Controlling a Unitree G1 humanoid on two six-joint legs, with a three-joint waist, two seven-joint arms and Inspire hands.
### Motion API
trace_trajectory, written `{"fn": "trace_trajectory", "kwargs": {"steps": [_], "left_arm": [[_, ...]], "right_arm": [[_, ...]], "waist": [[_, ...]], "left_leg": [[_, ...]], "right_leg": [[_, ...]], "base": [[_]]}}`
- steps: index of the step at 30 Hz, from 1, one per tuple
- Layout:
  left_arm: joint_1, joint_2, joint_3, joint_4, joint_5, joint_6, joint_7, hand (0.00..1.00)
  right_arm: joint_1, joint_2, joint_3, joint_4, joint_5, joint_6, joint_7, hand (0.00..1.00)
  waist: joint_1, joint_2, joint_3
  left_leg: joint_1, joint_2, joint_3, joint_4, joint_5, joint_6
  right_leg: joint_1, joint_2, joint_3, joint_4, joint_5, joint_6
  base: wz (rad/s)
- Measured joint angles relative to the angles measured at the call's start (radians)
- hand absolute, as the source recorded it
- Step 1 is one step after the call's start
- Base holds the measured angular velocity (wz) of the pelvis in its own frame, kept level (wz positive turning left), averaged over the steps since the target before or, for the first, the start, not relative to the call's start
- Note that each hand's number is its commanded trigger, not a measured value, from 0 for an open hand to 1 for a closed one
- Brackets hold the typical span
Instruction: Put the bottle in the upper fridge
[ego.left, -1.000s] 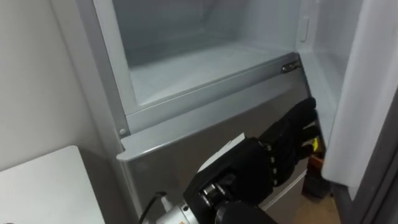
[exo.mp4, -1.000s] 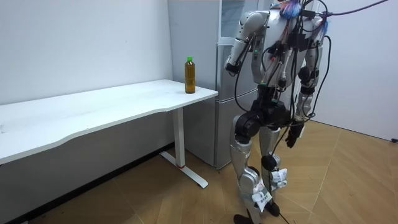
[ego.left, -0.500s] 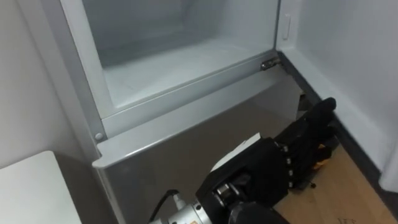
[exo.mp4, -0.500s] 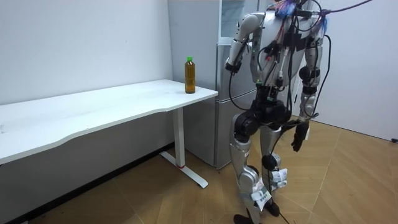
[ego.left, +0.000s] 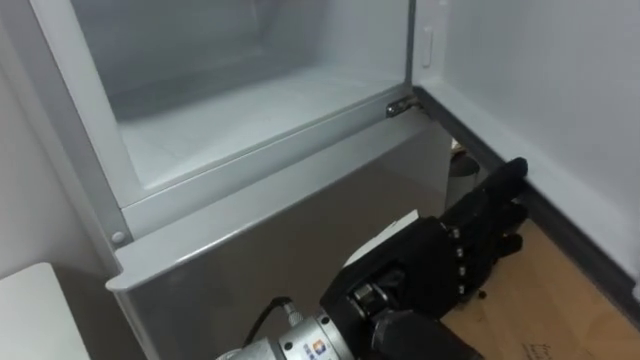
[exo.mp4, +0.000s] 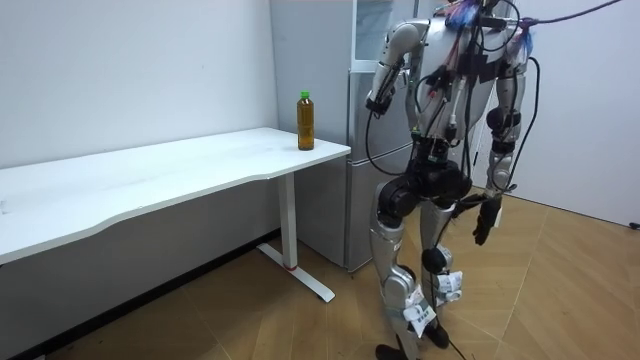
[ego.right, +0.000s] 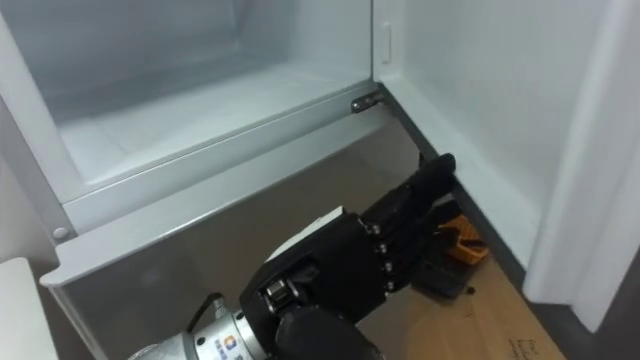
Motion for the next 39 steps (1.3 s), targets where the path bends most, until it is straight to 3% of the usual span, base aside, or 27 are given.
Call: {"fn": "trace_trajectory", "kwargs": {"steps": [7,13,16,20,25,31,34,39], "left_arm": [[-0.001,0.003,0.0,0.0,-0.001,0.0,0.002,0.0],[-0.001,0.009,-0.005,-0.006,0.0,0.0,0.003,0.0],[0.0,0.017,-0.005,-0.031,0.0,0.0,0.003,0.0],[0.0,0.018,-0.004,-0.072,0.001,-0.003,0.015,0.0],[-0.001,0.015,0.001,-0.081,0.001,-0.006,0.028,0.0],[0.0,0.018,0.021,-0.102,0.004,-0.007,0.047,0.0],[0.0,0.019,0.036,-0.134,0.066,-0.009,0.06,0.0],[0.048,0.028,0.051,-0.197,0.093,-0.054,0.092,0.0]], "right_arm": [[0.006,0.0,0.0,-0.001,0.0,0.0,-0.022,0.0],[-0.006,-0.001,0.009,0.004,0.004,0.001,-0.03,0.0],[-0.014,-0.001,0.009,0.008,0.008,-0.001,-0.033,0.0],[-0.026,0.008,0.01,0.004,0.012,-0.015,-0.06,0.0],[-0.027,0.014,0.023,-0.001,0.052,-0.04,-0.079,0.0],[-0.026,0.018,0.067,-0.005,0.056,-0.042,-0.077,0.0],[-0.026,0.021,0.069,-0.006,0.038,-0.049,-0.084,0.0],[-0.016,0.025,0.079,-0.04,-0.003,-0.073,-0.101,0.0]], "waist": [[0.002,0.001,0.001],[0.009,0.007,-0.0019],[0.031,0.008,-0.0027],[0.04,0.008,-0.0027],[0.069,0.007,-0.0023],[0.117,-0.001,-0.0012],[0.137,-0.01,0.0013],[0.171,-0.023,0.0003]], "left_leg": [[-0.002,-0.003,-0.002,0.0,0.001,-0.001],[-0.006,-0.007,-0.035,-0.014,0.003,-0.005],[-0.009,-0.006,-0.043,-0.014,0.005,-0.008],[-0.027,-0.01,-0.087,-0.017,0.008,-0.013],[-0.035,-0.021,-0.121,-0.035,0.02,-0.014],[-0.053,-0.024,-0.165,-0.03,0.02,-0.013],[-0.052,-0.025,-0.184,-0.03,0.022,-0.014],[-0.053,-0.035,-0.228,-0.032,0.033,-0.011]], "right_leg": [[-0.002,-0.005,-0.015,-0.001,0.001,-0.001],[-0.002,-0.01,-0.045,0.0,0.003,0.0],[0.0,-0.011,-0.061,-0.001,0.003,0.0],[0.0,-0.017,-0.101,-0.002,0.004,-0.001],[0.0,-0.026,-0.128,-0.003,0.003,-0.001],[0.001,-0.031,-0.155,-0.002,0.003,-0.001],[0.015,-0.033,-0.178,-0.004,0.001,-0.003],[0.033,-0.044,-0.213,-0.019,-0.005,-0.001]], "base": [[0.09],[0.13],[0.13],[0.28],[0.18],[0.18],[0.17],[0.26]]}}
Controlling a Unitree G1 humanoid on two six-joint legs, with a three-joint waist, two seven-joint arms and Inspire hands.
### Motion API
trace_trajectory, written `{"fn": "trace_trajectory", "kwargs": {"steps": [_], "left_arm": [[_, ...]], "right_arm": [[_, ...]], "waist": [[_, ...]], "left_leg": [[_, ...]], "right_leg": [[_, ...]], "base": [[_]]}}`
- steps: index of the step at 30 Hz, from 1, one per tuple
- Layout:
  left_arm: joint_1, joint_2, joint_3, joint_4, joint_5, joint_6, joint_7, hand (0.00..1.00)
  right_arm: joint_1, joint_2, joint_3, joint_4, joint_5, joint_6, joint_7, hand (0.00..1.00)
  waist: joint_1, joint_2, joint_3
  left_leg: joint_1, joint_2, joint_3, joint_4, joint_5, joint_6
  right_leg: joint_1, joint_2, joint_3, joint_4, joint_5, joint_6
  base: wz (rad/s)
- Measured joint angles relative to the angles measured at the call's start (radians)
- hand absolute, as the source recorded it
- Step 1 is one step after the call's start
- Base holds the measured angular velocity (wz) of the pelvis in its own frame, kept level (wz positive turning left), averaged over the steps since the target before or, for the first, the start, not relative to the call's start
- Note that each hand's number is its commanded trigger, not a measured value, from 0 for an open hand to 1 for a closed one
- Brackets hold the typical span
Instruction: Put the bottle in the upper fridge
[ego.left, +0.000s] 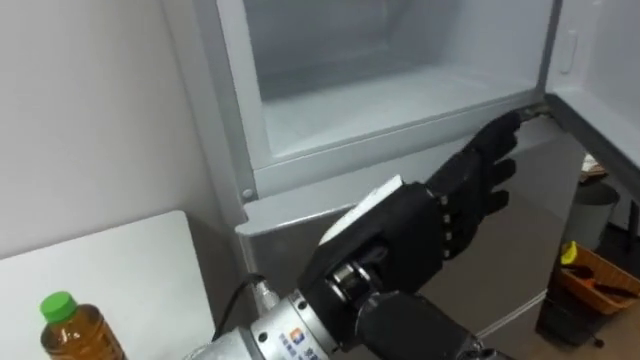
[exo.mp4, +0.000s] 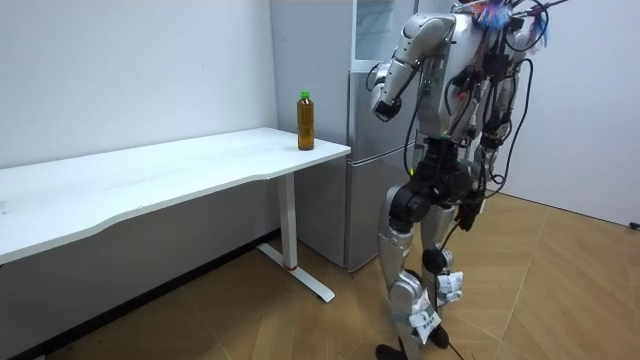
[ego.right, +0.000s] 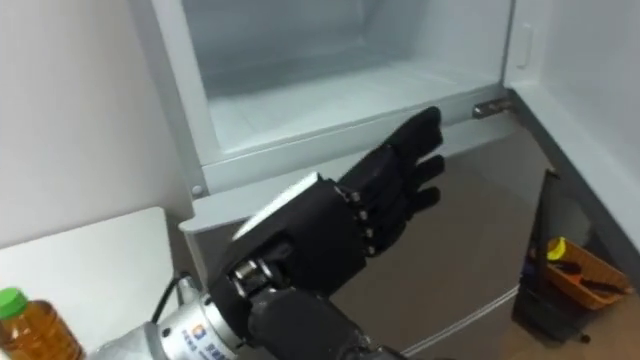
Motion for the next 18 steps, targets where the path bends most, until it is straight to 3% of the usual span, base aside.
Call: {"fn": "trace_trajectory", "kwargs": {"steps": [4,7,11,15,18], "left_arm": [[0.002,0.006,0.04,-0.013,0.0,-0.008,0.031,0.0],[0.014,0.011,0.095,-0.034,-0.001,-0.031,0.061,0.0],[0.072,0.024,0.184,-0.091,-0.001,-0.061,0.091,0.0],[0.146,0.027,0.277,-0.145,0.0,-0.079,0.135,0.0],[0.162,0.032,0.326,-0.167,0.02,-0.094,0.171,0.0]], "right_arm": [[0.001,0.006,0.001,-0.03,-0.039,-0.026,-0.009,0.0],[0.005,0.018,0.002,-0.032,-0.04,-0.045,-0.016,0.0],[0.014,0.023,-0.001,-0.032,-0.077,-0.047,-0.018,0.0],[0.034,0.028,-0.012,-0.034,-0.099,-0.057,-0.048,0.0],[0.04,0.03,-0.024,-0.035,-0.122,-0.059,-0.075,0.0]], "waist": [[0.036,-0.001,-0.0015],[0.072,-0.006,-0.0096],[0.105,-0.012,-0.0161],[0.131,-0.012,-0.0171],[0.144,-0.01,-0.0183]], "left_leg": [[-0.002,-0.002,-0.006,-0.001,0.001,0.001],[-0.003,-0.004,-0.018,-0.002,0.003,0.002],[0.0,-0.005,-0.038,-0.003,0.003,0.002],[-0.003,-0.015,-0.08,0.0,0.004,0.003],[-0.002,-0.025,-0.106,0.002,0.007,0.009]], "right_leg": [[0.003,-0.004,-0.02,0.0,-0.001,0.001],[0.005,-0.006,-0.025,0.0,-0.002,0.001],[0.022,-0.007,-0.046,0.0,-0.002,0.002],[0.04,-0.014,-0.078,-0.018,-0.006,0.005],[0.053,-0.023,-0.095,-0.016,-0.015,0.013]], "base": [[0.11],[0.06],[0.14],[0.27],[0.32]]}}
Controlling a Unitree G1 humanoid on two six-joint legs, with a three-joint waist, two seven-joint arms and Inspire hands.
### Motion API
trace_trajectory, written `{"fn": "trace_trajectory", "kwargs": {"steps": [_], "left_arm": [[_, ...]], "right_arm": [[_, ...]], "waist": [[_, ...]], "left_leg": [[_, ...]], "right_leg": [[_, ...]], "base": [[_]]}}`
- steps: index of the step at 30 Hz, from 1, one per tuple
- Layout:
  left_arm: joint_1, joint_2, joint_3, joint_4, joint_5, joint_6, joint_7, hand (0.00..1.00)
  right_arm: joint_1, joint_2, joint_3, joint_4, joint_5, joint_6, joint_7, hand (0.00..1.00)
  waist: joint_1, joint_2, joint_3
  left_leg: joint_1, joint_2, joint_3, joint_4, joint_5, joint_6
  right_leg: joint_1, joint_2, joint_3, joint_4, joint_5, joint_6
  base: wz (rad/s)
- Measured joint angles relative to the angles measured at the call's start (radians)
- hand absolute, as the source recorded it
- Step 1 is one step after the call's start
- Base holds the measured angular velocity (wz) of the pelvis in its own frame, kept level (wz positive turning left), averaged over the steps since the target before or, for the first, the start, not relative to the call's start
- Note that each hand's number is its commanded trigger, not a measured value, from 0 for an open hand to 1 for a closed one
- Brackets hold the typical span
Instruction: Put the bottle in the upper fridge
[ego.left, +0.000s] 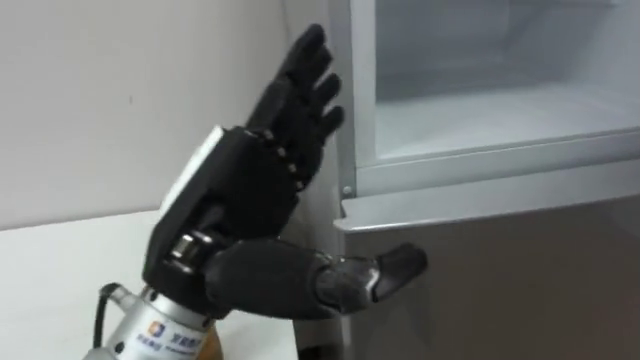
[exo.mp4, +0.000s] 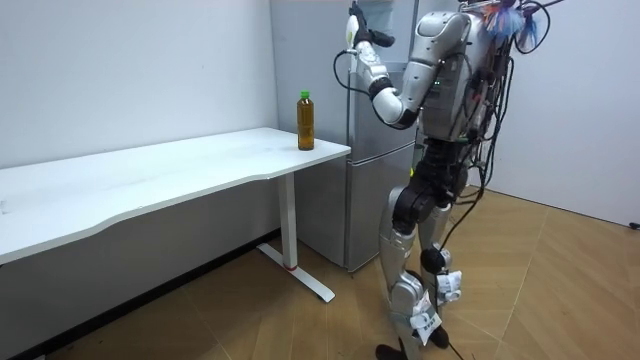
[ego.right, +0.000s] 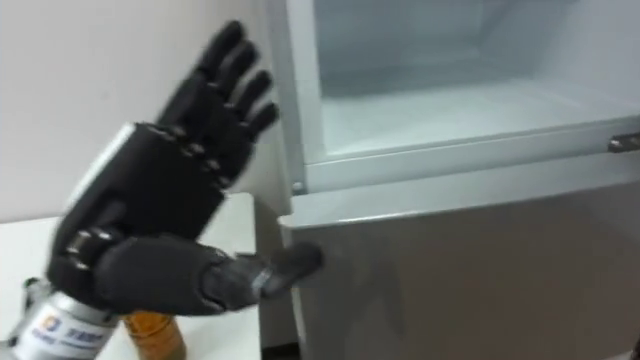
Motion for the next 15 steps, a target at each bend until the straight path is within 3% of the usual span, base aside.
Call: {"fn": "trace_trajectory", "kwargs": {"steps": [1,5,10,15], "left_arm": [[0.004,0.001,0.011,-0.001,0.001,-0.011,0.003,0.0],[0.019,-0.007,0.109,-0.017,0.008,-0.055,0.051,0.0],[0.023,-0.007,0.186,-0.029,0.046,-0.099,0.11,0.0],[0.058,-0.004,0.278,-0.05,0.046,-0.142,0.203,0.0]], "right_arm": [[0.001,0.001,-0.001,0.0,-0.003,-0.004,-0.004,0.0],[0.029,0.001,-0.015,-0.008,-0.013,-0.031,-0.012,0.0],[0.035,0.002,-0.018,-0.008,-0.013,-0.031,-0.02,0.0],[0.056,0.002,-0.018,-0.046,-0.012,-0.03,-0.016,0.0]], "waist": [[0.005,-0.002,0.0014],[0.041,0.011,-0.0065],[0.062,0.011,-0.0042],[0.106,0.01,-0.0034]], "left_leg": [[0.001,-0.001,-0.001,0.0,0.0,0.001],[0.008,-0.007,-0.01,-0.001,0.002,0.004],[0.022,-0.014,-0.03,-0.005,0.002,0.004],[0.02,-0.014,-0.041,-0.001,0.002,0.004]], "right_leg": [[0.002,-0.002,-0.002,0.0,-0.001,0.001],[0.018,-0.007,-0.011,0.0,-0.002,0.003],[0.036,-0.011,-0.026,0.0,-0.012,0.008],[0.038,-0.013,-0.042,0.0,-0.015,0.007]], "base": [[0.11],[0.06],[0.12],[0.08]]}}
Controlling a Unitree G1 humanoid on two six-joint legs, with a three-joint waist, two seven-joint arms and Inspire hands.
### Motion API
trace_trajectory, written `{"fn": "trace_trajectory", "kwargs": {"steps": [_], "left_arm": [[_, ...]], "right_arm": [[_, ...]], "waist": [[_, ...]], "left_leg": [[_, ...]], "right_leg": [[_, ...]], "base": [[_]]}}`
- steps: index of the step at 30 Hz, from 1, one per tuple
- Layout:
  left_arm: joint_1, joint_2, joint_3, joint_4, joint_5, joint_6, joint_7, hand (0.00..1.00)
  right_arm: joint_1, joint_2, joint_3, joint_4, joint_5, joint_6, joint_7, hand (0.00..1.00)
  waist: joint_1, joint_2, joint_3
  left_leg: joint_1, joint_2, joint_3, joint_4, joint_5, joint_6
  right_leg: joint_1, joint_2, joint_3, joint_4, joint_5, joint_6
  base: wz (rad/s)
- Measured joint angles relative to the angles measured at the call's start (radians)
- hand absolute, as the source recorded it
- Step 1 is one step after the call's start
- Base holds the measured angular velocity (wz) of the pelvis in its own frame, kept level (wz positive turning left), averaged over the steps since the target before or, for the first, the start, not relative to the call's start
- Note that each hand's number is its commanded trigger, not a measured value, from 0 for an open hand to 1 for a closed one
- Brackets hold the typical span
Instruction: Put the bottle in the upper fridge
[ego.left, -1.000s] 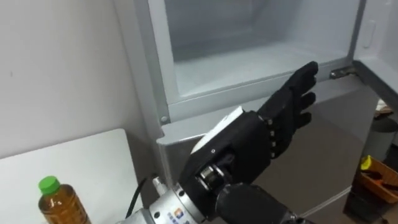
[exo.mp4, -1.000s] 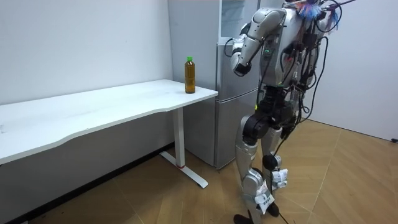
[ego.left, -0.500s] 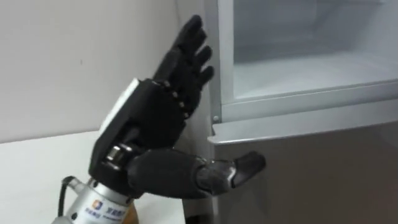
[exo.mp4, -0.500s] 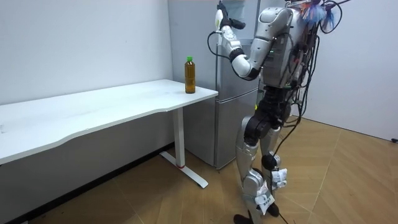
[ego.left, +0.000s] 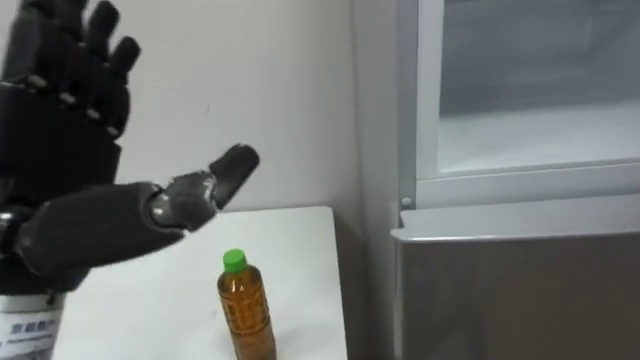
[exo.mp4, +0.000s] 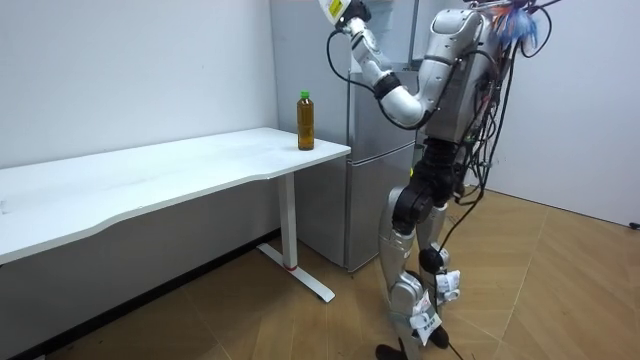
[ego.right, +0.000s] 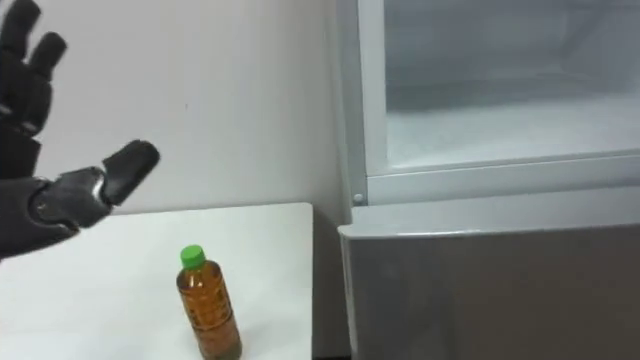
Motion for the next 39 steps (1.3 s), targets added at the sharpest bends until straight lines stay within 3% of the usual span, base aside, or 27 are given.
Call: {"fn": "trace_trajectory", "kwargs": {"steps": [4,9,13,17,21,24,28,33,34,39], "left_arm": [[0.025,0.001,0.057,0.007,0.02,0.0,0.065,0.0],[0.153,0.006,0.159,0.032,0.068,-0.009,0.114,0.0],[0.196,0.006,0.21,0.084,0.084,-0.009,0.157,0.0],[0.229,0.005,0.248,0.141,0.106,-0.008,0.21,0.0],[0.267,0.004,0.266,0.187,0.108,-0.008,0.253,0.0],[0.331,0.004,0.264,0.287,0.074,0.002,0.276,0.0],[0.356,0.002,0.256,0.438,0.059,0.009,0.278,0.0],[0.42,-0.027,0.234,0.635,0.055,0.025,0.278,0.0],[0.421,-0.026,0.232,0.665,0.05,0.023,0.277,0.0],[0.447,-0.027,0.154,0.992,-0.01,0.025,0.239,0.0]], "right_arm": [[-0.007,0.001,-0.009,-0.011,-0.001,0.001,0.015,0.0],[0.035,0.001,-0.067,-0.049,-0.004,0.001,0.035,0.0],[0.039,0.002,-0.08,-0.049,-0.003,0.002,0.044,0.0],[0.052,0.002,-0.095,-0.06,-0.002,0.003,0.046,0.0],[0.078,-0.003,-0.118,-0.082,0.02,0.009,0.053,0.0],[0.086,-0.007,-0.119,-0.085,0.021,0.033,0.059,0.0],[0.1,-0.007,-0.124,-0.11,0.02,0.048,0.075,0.0],[0.104,-0.006,-0.156,-0.115,0.023,0.06,0.089,0.0],[0.104,-0.006,-0.156,-0.115,0.025,0.063,0.093,0.0],[0.102,-0.009,-0.168,-0.111,0.029,0.076,0.132,0.0]], "waist": [[0.008,-0.003,0.0032],[0.033,-0.004,0.0043],[0.048,-0.007,0.0121],[0.056,-0.009,0.0133],[0.073,-0.014,0.009],[0.073,-0.012,0.0083],[0.074,-0.017,0.0098],[0.068,-0.027,0.001],[0.069,-0.028,0.0031],[0.071,-0.031,0.0045]], "left_leg": [[-0.003,-0.003,-0.017,0.0,0.0,0.0],[0.004,-0.012,-0.03,0.0,0.0,0.0],[0.0,-0.015,-0.04,-0.001,0.0,0.0],[-0.002,-0.018,-0.043,0.0,0.0,0.0],[0.008,-0.021,-0.046,0.001,0.0,0.001],[0.012,-0.021,-0.049,0.0,0.0,0.001],[0.014,-0.02,-0.048,-0.001,0.0,0.001],[0.018,-0.019,-0.044,0.0,0.0,0.001],[0.019,-0.019,-0.045,0.0,0.0,0.001],[0.029,-0.018,-0.04,0.0,-0.005,0.005]], "right_leg": [[0.006,-0.003,-0.018,0.0,-0.004,0.001],[0.017,-0.01,-0.025,0.001,-0.016,0.007],[0.019,-0.012,-0.04,0.0,-0.017,0.008],[0.032,-0.015,-0.047,-0.001,-0.019,0.011],[0.031,-0.018,-0.046,0.0,-0.025,0.014],[0.033,-0.018,-0.045,0.001,-0.025,0.014],[0.033,-0.017,-0.045,0.005,-0.026,0.012],[0.038,-0.017,-0.041,0.006,-0.027,0.012],[0.04,-0.017,-0.043,0.006,-0.027,0.011],[0.051,-0.018,-0.039,0.002,-0.032,0.012]], "base": [[0.12],[0.08],[0.11],[0.06],[0.01],[0.0],[0.0],[-0.02],[0.05],[0.0]]}}
